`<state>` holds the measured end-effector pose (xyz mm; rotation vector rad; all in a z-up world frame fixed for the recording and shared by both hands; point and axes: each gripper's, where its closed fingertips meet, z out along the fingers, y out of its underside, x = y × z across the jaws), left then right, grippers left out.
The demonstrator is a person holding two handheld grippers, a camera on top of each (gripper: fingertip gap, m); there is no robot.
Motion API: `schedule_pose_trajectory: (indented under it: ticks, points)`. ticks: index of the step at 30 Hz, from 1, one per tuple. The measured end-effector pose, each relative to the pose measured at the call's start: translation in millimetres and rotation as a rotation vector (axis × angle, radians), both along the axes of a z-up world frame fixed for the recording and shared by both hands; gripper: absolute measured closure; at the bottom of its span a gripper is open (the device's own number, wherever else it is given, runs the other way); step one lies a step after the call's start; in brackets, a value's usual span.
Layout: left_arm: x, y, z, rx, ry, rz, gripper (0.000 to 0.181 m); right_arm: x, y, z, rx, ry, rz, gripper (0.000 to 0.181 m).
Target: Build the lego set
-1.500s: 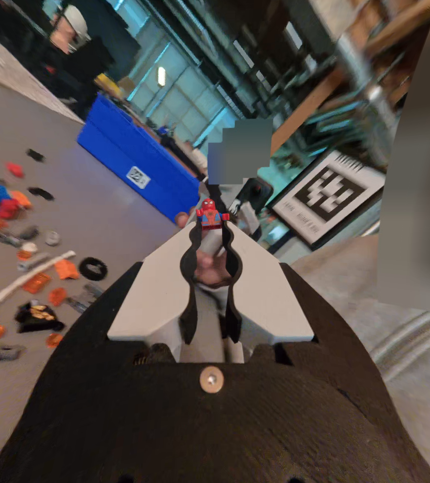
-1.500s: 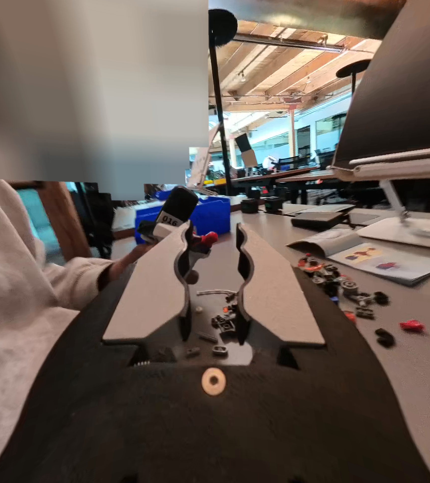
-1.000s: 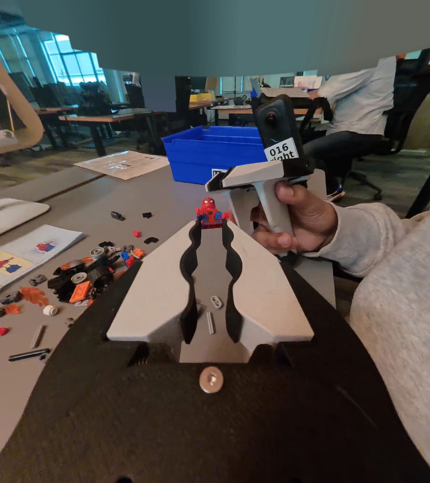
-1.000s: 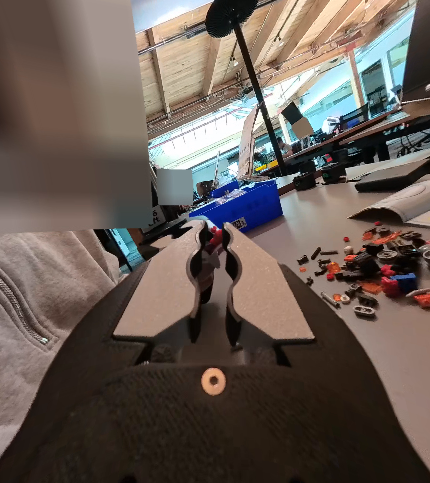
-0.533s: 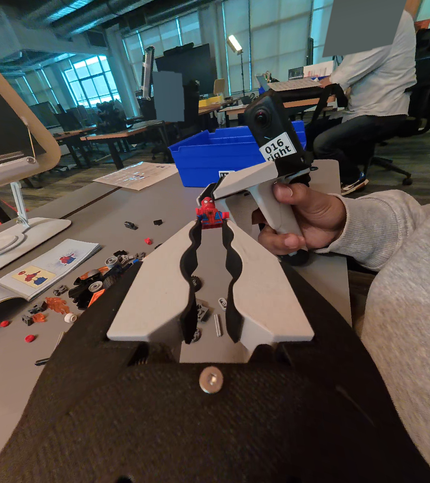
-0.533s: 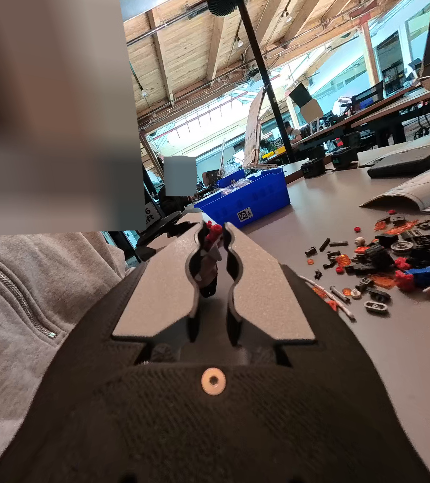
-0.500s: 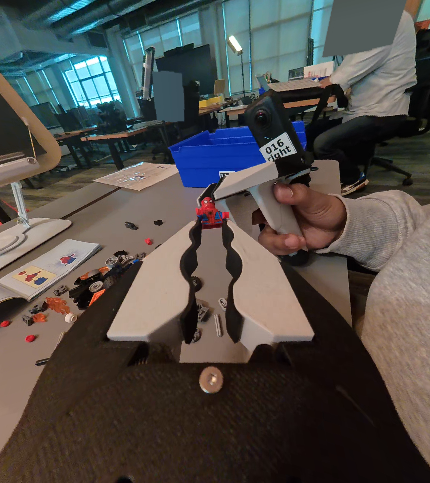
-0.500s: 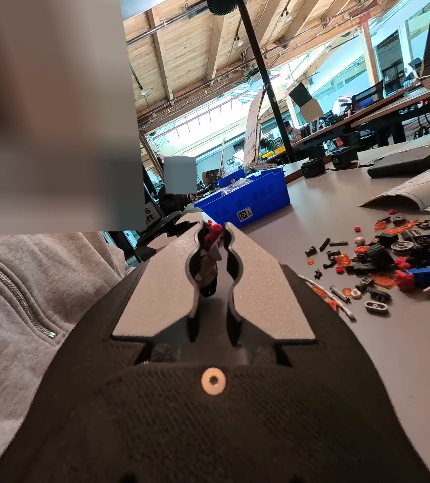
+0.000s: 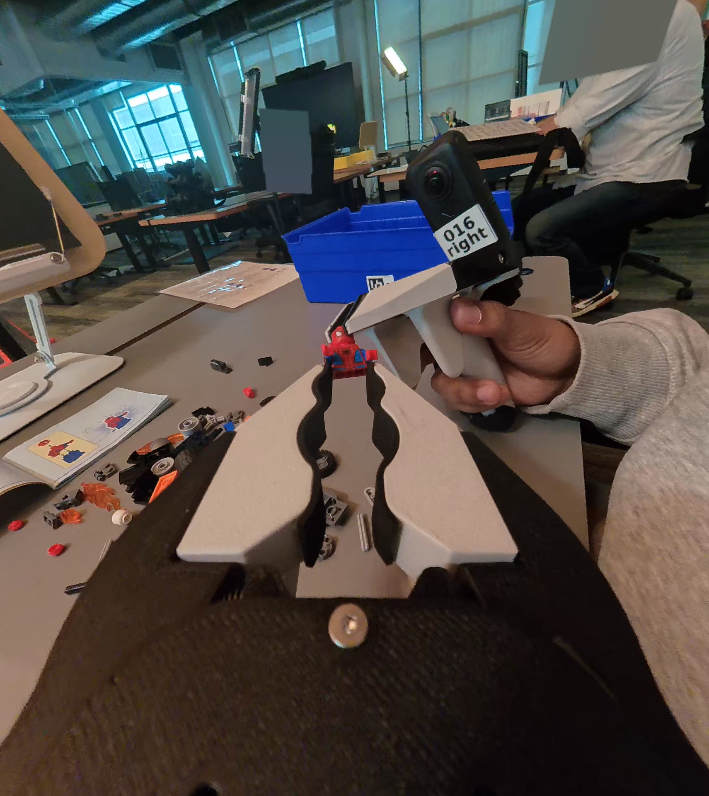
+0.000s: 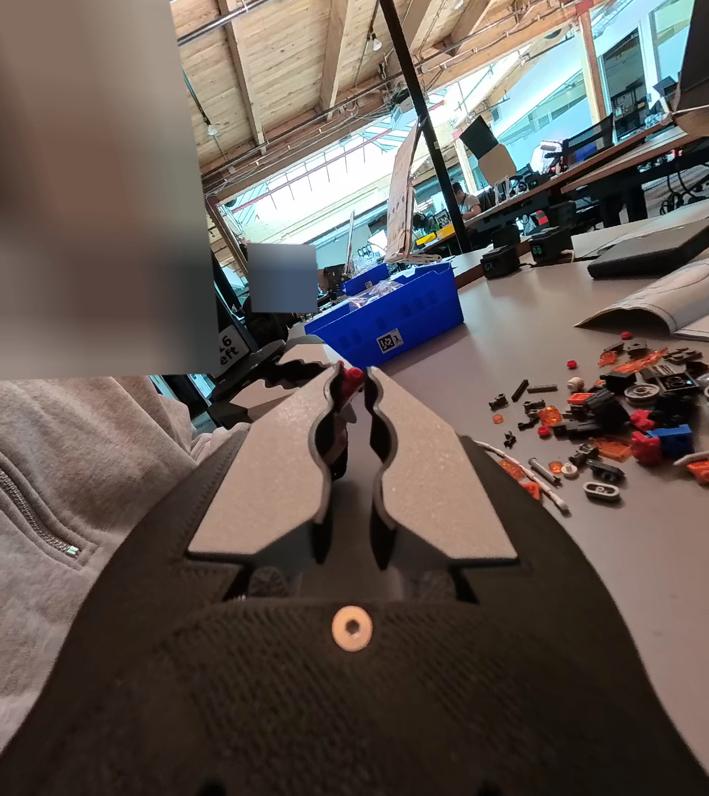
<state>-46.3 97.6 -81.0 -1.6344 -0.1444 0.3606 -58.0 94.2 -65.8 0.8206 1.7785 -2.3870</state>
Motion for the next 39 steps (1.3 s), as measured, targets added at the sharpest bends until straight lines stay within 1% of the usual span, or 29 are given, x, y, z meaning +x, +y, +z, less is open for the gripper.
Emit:
schedule_pose_trajectory:
  ticks: [12, 18, 19, 23, 26, 28, 32, 36, 39]
  points:
    - [-1.1, 0.2, -2.4, -0.015, 0.010, 0.016, 0.168, -1.6, 0.3, -2.7, 0.015, -0.017, -0.005, 0.174]
    - [-2.5, 0.3, -3.8, -0.002, -0.036, 0.002, 0.168, -3.4, 2.2, -3.5, 0.004, -0.040, 0.002, 0.174]
    - [-3.2, 0.0, -4.0, -0.003, -0.035, 0.007, 0.168, -4.3, 4.9, -2.1, -0.003, -0.034, -0.008, 0.176]
    - [-4.3, -0.2, -4.7, -0.006, -0.034, 0.012, 0.168, -10.7, 20.0, 4.8, 0.000, 0.032, -0.124, 0.174]
    - [-5.0, -0.3, -5.0, -0.005, -0.036, 0.015, 0.168, -7.5, 8.3, -3.4, 0.065, 0.024, -0.088, 0.164]
    - [-5.6, -0.4, -5.3, -0.007, -0.035, 0.019, 0.168, -3.8, 1.6, -4.7, 0.075, 0.020, -0.055, 0.161]
    - [-5.3, 0.0, -5.5, -0.008, -0.030, 0.019, 0.168, -2.7, 2.1, -4.1, 0.051, 0.003, -0.035, 0.168]
    - [-4.5, -0.1, -4.5, 0.001, -0.032, 0.011, 0.168, -2.7, -0.4, -7.0, 0.056, -0.027, -0.014, 0.167]
    - [-3.2, 0.9, -5.1, 0.000, -0.037, 0.000, 0.168, -2.4, -1.8, -8.2, 0.057, -0.038, -0.003, 0.172]
